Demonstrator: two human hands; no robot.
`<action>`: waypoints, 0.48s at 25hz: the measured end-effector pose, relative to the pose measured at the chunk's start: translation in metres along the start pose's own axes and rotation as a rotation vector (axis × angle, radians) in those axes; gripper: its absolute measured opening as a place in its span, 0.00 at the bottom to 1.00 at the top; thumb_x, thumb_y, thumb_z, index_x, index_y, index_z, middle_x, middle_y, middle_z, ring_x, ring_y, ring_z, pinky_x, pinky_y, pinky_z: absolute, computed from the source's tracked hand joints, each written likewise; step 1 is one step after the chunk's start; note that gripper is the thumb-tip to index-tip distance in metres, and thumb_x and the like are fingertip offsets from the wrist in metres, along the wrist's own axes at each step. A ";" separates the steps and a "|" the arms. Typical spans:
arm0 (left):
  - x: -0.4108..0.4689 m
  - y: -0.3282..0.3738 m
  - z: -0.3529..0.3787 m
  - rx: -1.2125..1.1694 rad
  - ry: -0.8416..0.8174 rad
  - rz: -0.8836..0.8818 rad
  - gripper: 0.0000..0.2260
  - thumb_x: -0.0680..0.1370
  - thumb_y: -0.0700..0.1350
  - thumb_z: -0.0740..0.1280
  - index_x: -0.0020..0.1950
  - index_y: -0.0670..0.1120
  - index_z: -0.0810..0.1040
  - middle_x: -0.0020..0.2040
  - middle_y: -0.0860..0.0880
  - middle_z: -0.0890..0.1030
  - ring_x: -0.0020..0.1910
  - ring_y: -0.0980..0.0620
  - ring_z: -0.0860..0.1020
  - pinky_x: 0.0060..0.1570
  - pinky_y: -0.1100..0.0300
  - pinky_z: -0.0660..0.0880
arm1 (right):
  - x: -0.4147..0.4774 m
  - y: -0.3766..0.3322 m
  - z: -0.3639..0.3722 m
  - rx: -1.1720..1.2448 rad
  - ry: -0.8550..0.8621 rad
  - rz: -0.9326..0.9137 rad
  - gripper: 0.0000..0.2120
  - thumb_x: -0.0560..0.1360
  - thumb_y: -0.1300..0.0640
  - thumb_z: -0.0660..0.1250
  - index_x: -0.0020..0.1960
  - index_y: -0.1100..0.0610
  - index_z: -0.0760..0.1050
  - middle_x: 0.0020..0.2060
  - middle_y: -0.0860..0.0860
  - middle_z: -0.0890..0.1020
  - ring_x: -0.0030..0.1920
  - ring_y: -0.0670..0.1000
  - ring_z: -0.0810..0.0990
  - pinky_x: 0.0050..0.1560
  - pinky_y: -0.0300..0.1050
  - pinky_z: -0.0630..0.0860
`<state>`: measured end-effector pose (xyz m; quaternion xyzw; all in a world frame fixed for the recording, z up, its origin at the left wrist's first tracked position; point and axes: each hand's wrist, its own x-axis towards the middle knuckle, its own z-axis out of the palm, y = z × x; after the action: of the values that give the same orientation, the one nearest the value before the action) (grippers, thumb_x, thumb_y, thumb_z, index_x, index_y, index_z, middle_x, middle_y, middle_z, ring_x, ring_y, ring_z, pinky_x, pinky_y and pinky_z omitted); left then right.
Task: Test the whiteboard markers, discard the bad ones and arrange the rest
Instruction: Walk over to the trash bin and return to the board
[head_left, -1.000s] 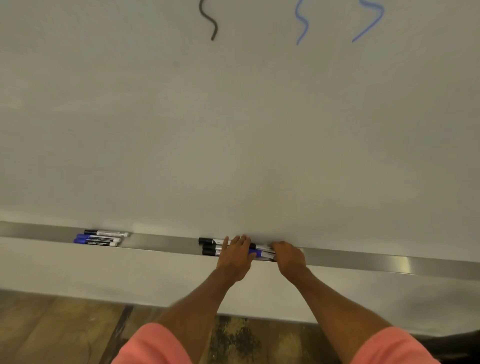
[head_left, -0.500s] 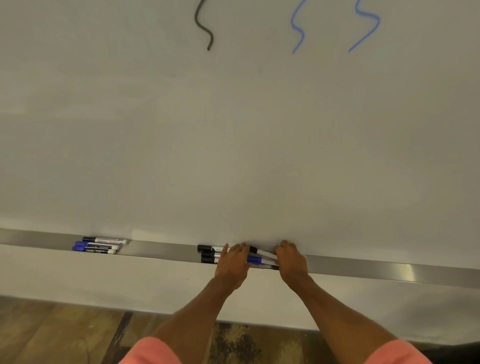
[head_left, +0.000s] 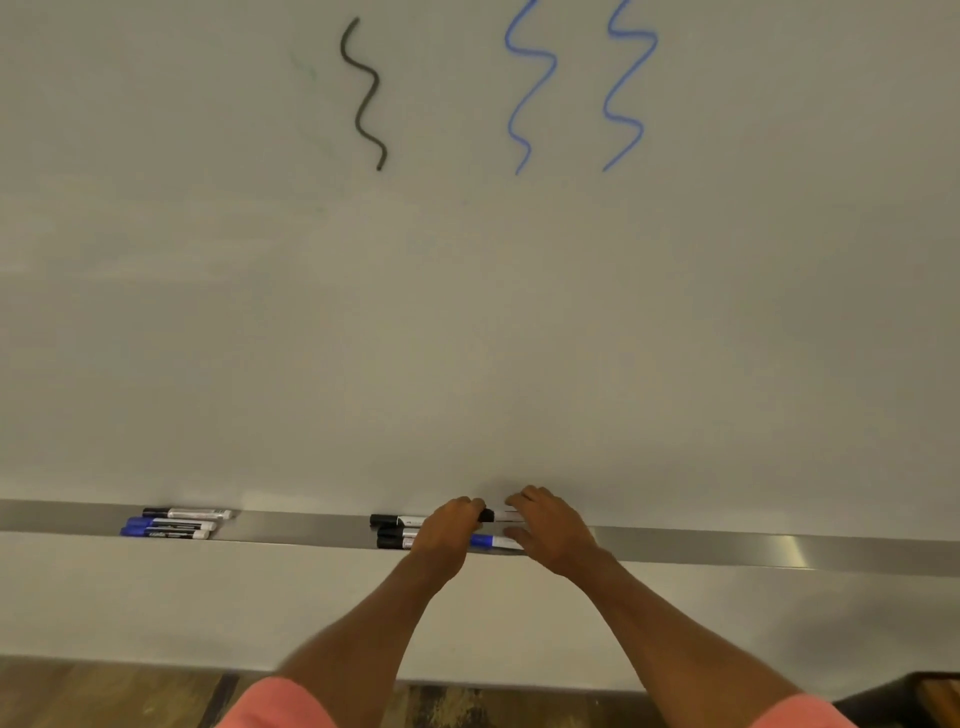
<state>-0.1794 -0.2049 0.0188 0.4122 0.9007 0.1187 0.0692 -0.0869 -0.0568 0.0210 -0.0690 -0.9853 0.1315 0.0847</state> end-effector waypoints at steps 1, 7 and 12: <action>0.000 0.007 -0.001 -0.012 0.020 0.029 0.13 0.78 0.42 0.65 0.62 0.47 0.72 0.58 0.47 0.77 0.56 0.50 0.75 0.54 0.60 0.71 | 0.000 -0.003 -0.005 0.002 -0.001 -0.036 0.15 0.79 0.53 0.61 0.63 0.57 0.72 0.57 0.51 0.76 0.56 0.52 0.74 0.55 0.44 0.71; -0.004 0.027 -0.018 -0.111 0.167 0.073 0.11 0.80 0.46 0.61 0.62 0.47 0.73 0.58 0.48 0.78 0.55 0.51 0.76 0.56 0.59 0.73 | 0.000 -0.007 -0.024 -0.066 0.054 -0.173 0.11 0.81 0.55 0.56 0.60 0.58 0.72 0.53 0.53 0.79 0.51 0.53 0.76 0.49 0.40 0.65; -0.012 0.019 -0.046 -0.128 0.253 0.152 0.13 0.81 0.44 0.59 0.64 0.44 0.73 0.59 0.46 0.78 0.57 0.49 0.76 0.58 0.58 0.72 | 0.007 -0.026 -0.047 -0.041 0.132 -0.200 0.13 0.82 0.53 0.55 0.60 0.55 0.74 0.49 0.52 0.80 0.47 0.53 0.78 0.48 0.43 0.69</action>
<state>-0.1681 -0.2096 0.0680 0.4557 0.8590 0.2319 -0.0280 -0.0877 -0.0687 0.0740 0.0193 -0.9820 0.0976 0.1605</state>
